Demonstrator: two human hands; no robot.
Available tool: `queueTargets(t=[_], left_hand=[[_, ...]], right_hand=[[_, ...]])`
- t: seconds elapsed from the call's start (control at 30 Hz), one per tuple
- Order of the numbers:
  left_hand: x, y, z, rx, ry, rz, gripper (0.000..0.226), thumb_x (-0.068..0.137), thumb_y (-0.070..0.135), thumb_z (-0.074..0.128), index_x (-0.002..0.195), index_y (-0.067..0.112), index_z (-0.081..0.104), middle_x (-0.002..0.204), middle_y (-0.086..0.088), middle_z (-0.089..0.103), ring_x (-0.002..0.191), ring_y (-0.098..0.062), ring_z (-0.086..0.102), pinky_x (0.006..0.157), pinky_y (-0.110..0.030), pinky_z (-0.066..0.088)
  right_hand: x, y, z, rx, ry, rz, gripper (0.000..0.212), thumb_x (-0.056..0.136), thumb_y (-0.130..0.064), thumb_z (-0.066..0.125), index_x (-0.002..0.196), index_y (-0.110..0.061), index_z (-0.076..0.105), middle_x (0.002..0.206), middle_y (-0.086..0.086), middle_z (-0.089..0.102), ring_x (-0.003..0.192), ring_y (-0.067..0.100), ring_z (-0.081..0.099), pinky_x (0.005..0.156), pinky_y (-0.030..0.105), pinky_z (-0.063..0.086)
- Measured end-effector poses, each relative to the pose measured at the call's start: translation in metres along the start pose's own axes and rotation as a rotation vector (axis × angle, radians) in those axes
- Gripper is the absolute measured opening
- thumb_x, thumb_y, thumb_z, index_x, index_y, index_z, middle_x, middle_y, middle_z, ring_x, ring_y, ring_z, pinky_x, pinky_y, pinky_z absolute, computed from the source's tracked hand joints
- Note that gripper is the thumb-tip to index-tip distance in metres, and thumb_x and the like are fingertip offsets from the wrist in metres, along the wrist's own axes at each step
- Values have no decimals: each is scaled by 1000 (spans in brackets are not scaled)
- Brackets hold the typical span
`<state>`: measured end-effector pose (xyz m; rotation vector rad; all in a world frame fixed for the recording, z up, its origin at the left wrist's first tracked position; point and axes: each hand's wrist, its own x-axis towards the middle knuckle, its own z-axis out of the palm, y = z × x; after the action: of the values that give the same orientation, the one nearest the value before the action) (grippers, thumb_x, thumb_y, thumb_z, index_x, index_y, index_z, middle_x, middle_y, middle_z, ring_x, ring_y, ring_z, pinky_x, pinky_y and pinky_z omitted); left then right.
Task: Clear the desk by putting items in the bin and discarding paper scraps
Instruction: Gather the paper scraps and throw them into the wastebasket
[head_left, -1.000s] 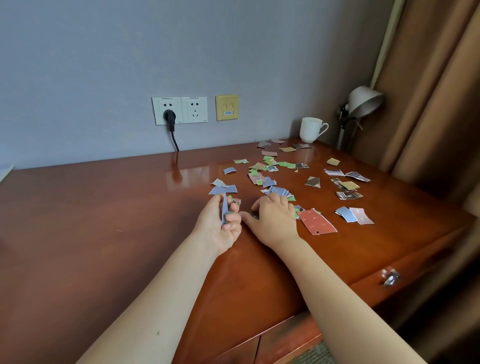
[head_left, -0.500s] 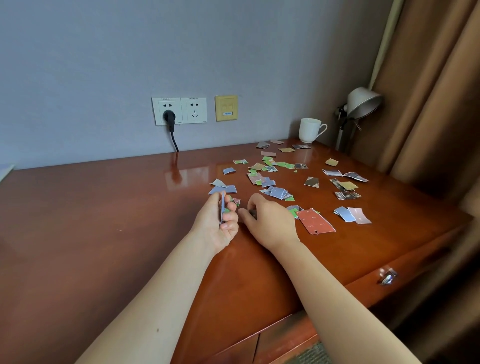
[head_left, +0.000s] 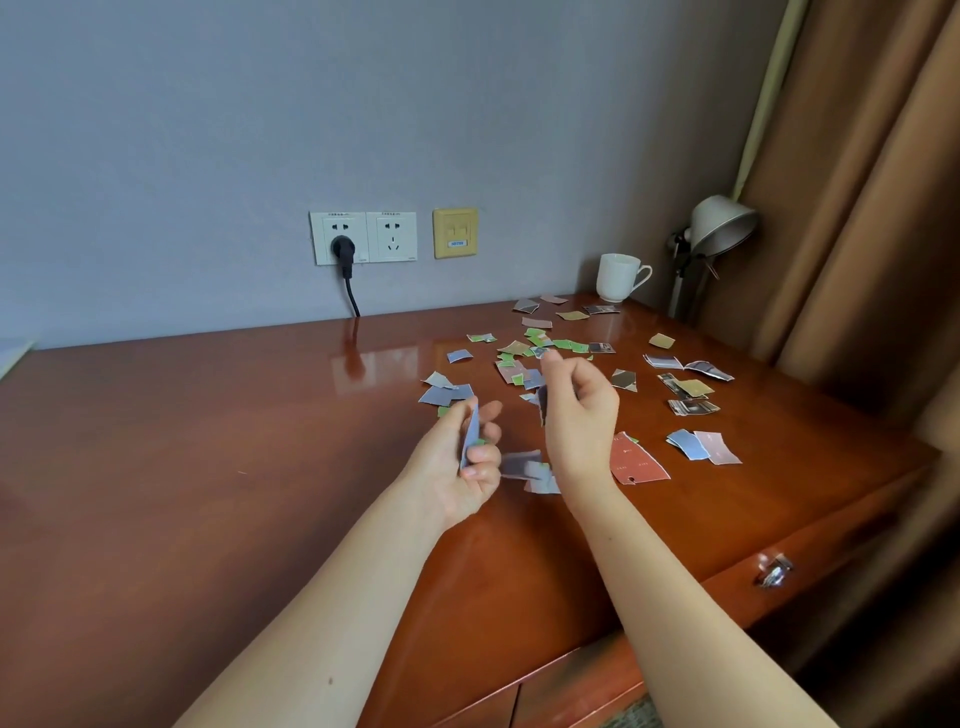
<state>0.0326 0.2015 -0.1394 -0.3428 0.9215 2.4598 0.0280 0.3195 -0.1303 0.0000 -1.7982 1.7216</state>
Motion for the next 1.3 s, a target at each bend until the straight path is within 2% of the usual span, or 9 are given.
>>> queueTargets(t=[0.13,0.23,0.4,0.5,0.7,0.8,0.93,1.07,1.3], left_hand=[[2,-10,-1,-121,-7,-58,35,101,36,42,89,9,60,74,-3,54,30,-10,43,24,-15,33],[-3,-9,5,-18,54,-23,36,103,26,38,76,8,52,47,-2,51,26,-10,42,26,-13,34],[-10,-5,13,73,56,-65,39,96,43,46,68,16,50,44,0,48,32,-12,49,35,-13,38],[-7,-3,6,35,-11,-59,39,93,44,46,66,18,55,53,3,49,43,-9,50,44,-14,31],[1,2,-2,-63,-28,-62,36,89,55,55,101,22,64,80,-1,69,74,-15,71,66,-25,55],[-6,0,6,-9,-35,-106,30,90,46,57,99,18,65,71,-2,67,58,-15,68,45,-21,53],[-1,-10,12,37,-35,-130,26,89,39,58,81,14,61,61,0,53,42,-9,50,32,-12,33],[7,-15,19,66,-35,-147,30,85,35,65,65,16,53,60,2,48,41,-8,40,30,-13,27],[21,-33,52,114,-14,-101,34,87,33,68,63,17,49,55,3,38,41,-7,31,32,-14,25]], right_hand=[[8,-34,19,358,-35,335,37,98,-30,52,70,-7,48,53,9,38,38,10,33,39,16,27],[7,-44,35,431,-112,349,40,98,-28,52,63,-9,45,51,7,36,37,11,30,40,18,27],[-7,-26,55,108,-209,50,50,98,-28,52,65,7,38,58,12,37,55,16,38,59,31,37],[-5,-17,54,-150,-354,22,51,97,-39,50,56,-10,37,50,-2,37,53,12,39,56,34,36],[-4,-1,43,-442,-359,-2,46,93,-43,52,54,-18,48,59,-6,52,64,13,55,57,35,47],[-6,-1,33,-388,-319,16,33,94,-45,47,73,-22,55,79,-2,60,79,16,61,69,40,52],[-4,-9,0,-358,-252,70,21,98,-43,43,86,-29,54,79,-4,65,67,8,65,62,35,55],[14,5,-41,-728,-177,83,33,98,-52,38,110,-26,56,103,-6,64,99,15,60,84,41,53],[30,11,-80,-1320,-366,301,72,82,-61,62,137,-20,40,136,7,50,127,29,45,98,41,49]])
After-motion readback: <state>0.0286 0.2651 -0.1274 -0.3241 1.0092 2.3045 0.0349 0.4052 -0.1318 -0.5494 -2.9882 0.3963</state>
